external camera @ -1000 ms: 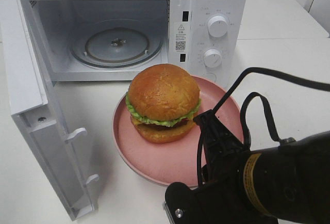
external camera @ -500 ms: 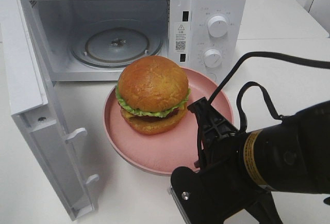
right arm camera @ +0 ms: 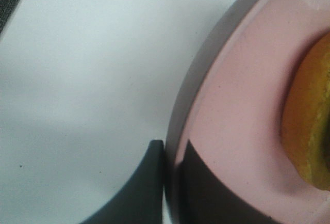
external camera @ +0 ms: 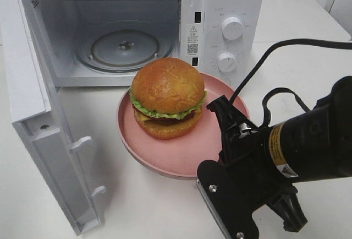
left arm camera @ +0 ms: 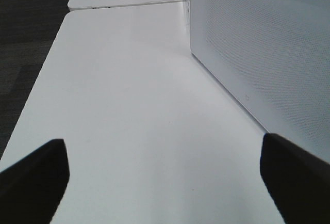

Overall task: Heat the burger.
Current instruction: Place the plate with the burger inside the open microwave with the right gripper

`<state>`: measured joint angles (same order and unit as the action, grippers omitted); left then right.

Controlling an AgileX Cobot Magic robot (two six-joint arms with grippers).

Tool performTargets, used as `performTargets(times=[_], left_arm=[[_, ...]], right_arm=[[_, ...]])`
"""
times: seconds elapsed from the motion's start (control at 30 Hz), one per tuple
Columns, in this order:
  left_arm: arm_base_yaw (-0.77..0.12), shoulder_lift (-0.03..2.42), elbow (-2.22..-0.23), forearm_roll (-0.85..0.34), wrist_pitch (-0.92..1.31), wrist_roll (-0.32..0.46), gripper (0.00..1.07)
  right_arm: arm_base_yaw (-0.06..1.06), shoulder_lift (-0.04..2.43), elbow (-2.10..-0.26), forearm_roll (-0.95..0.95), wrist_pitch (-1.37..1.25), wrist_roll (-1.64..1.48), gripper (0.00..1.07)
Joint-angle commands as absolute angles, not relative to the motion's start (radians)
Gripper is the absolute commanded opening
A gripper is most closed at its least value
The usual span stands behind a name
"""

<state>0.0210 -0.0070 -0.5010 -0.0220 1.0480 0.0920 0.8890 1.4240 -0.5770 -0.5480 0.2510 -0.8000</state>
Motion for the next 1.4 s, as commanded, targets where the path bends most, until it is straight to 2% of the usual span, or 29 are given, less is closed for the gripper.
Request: performTargets(times=[0.03, 0.47, 1.4], left_arm=[[0.022, -0.025, -0.498, -0.021, 1.039, 0.088, 0.93], [0.022, -0.025, -0.498, -0.021, 1.039, 0.088, 0.93], [0.022, -0.025, -0.498, -0.021, 1.039, 0.088, 0.93]], right_arm=[[0.848, 1.417, -0.579, -0.441, 0.174, -0.956, 0.00], [0.824, 1.476, -0.674, -0.220, 0.185, -1.221, 0.00], [0.824, 1.741, -1.005, -0.221, 0.260, -1.181, 0.00]])
